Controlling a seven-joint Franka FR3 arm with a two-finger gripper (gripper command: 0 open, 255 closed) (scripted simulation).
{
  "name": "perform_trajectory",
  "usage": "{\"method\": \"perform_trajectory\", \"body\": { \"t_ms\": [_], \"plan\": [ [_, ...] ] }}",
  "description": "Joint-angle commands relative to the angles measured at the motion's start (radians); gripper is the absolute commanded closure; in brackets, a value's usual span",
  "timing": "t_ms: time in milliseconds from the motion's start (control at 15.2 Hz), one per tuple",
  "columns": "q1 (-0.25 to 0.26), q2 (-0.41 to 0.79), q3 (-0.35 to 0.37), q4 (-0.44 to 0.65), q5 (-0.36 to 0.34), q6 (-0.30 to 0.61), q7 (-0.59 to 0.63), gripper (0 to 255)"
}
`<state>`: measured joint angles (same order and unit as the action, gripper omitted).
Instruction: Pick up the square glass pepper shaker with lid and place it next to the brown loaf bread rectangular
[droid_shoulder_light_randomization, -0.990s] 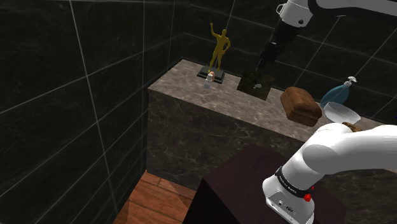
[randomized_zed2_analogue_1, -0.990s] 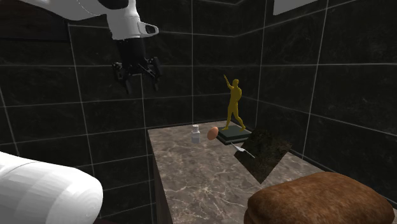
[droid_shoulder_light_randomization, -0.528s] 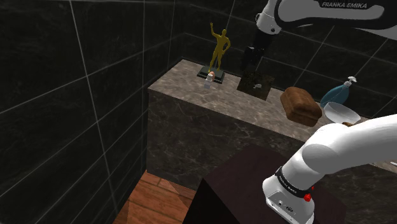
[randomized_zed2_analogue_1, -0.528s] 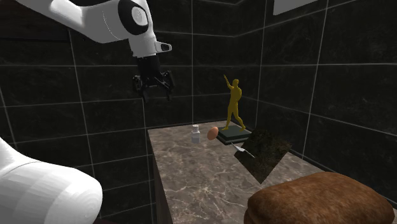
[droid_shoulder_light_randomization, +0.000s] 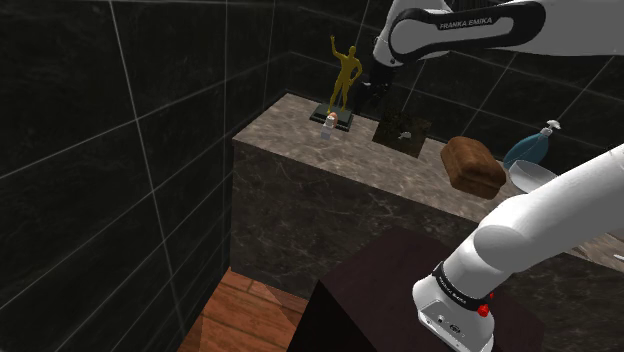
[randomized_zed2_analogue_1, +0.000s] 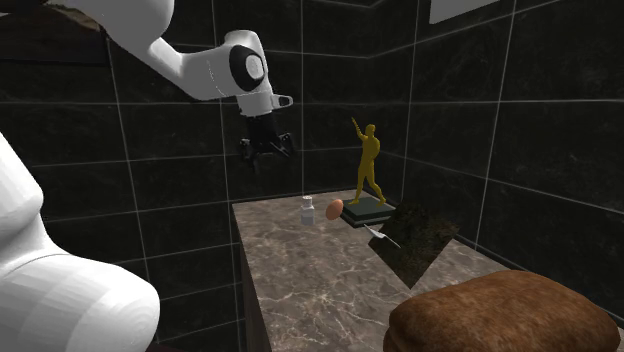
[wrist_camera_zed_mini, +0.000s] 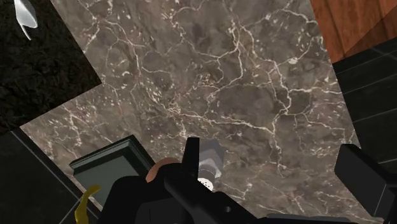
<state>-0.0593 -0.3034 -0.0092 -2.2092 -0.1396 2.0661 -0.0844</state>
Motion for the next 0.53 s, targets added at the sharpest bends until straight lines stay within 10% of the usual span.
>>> {"method": "perform_trajectory", "body": {
  "t_ms": [0, 462],
  "plan": [
    [-0.005, 0.077, -0.004, 0.044, -0.005, 0.038, 0.002, 0],
    [-0.018, 0.339, -0.018, 0.221, -0.013, 0.133, 0.006, 0]
  ]
}}
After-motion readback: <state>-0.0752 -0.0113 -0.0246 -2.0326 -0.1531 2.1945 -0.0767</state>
